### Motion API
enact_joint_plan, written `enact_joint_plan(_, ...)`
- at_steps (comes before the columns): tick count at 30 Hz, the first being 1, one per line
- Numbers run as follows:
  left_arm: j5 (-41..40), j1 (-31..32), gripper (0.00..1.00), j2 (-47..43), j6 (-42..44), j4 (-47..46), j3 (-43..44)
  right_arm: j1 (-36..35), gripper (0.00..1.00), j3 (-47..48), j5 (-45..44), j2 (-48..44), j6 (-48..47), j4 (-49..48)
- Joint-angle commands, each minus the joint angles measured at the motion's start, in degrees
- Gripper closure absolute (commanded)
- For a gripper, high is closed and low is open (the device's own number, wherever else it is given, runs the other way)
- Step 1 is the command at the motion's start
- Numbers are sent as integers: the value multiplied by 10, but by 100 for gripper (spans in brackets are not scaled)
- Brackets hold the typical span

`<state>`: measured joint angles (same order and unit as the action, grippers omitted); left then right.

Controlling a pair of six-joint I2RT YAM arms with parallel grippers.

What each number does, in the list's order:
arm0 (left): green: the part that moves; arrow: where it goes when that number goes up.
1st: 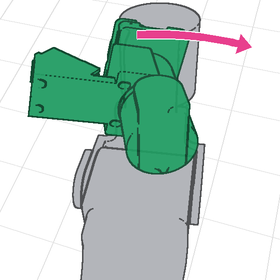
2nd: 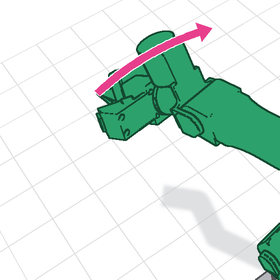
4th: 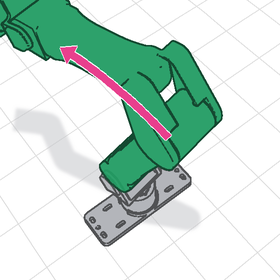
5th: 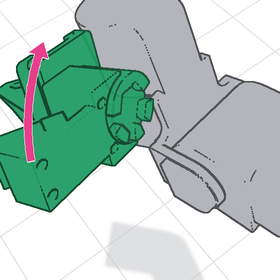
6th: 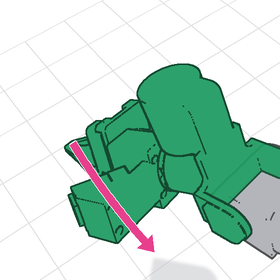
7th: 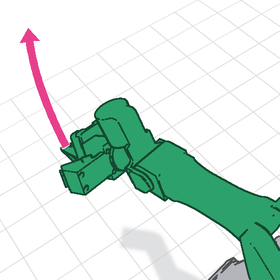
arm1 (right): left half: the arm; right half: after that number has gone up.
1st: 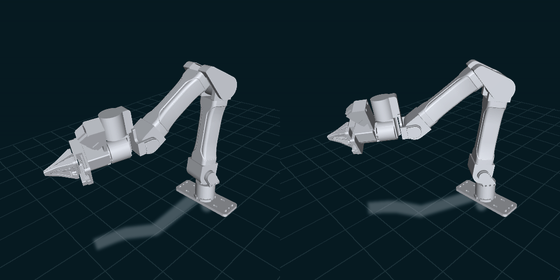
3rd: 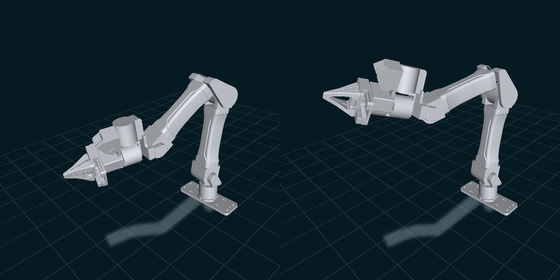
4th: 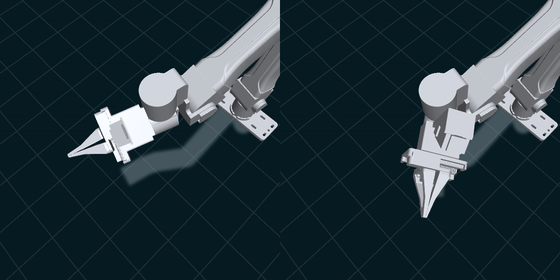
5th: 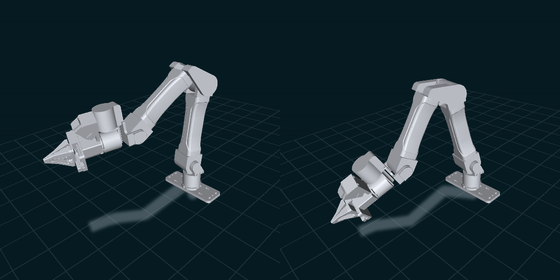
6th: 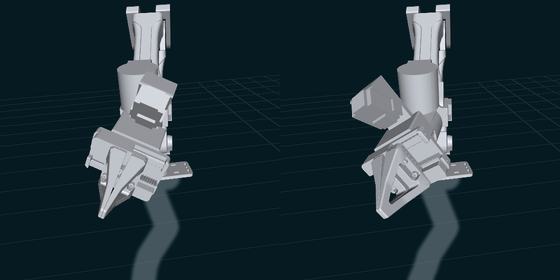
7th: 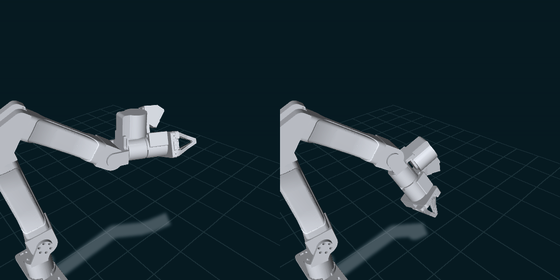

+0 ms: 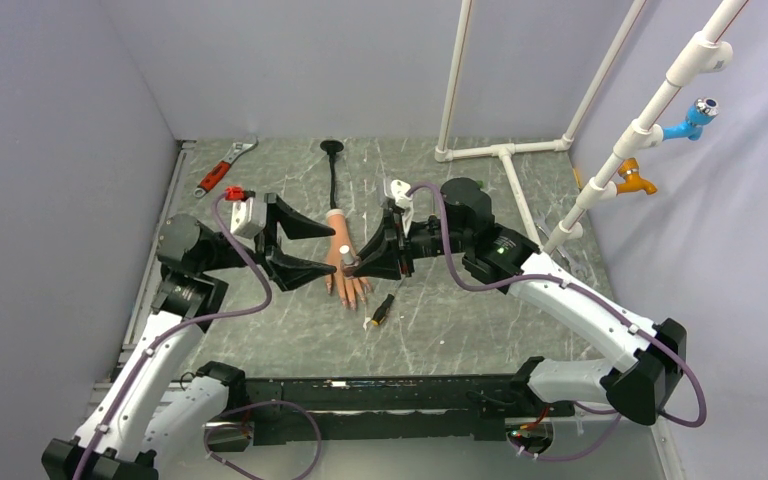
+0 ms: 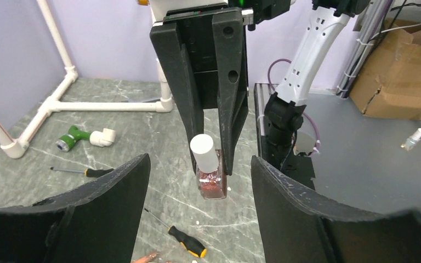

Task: Paint the nails
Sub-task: Unscrew the nail polish bottle.

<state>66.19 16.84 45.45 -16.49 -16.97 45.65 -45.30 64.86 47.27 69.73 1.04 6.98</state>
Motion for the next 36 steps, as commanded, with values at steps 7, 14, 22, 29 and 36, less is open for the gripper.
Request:
enact_joint_plan(7,46,5,32,35,-82,-105,-15,0,100,28,41,3,2,-56)
enact_joint_plan(14,56,23,36,51,-146,-191,-29,0,100,36,46,13,3,-56)
enact_joint_plan(22,40,48,46,57,-138,-193,-32,-1,100,45,58,25,6,-60)
enact_joint_plan(29,19,55,68,57,-131,-176,-28,-1,100,43,59,28,8,-67)
enact_joint_plan(36,-21,58,100,35,-77,-106,-23,0,100,53,17,30,18,-65)
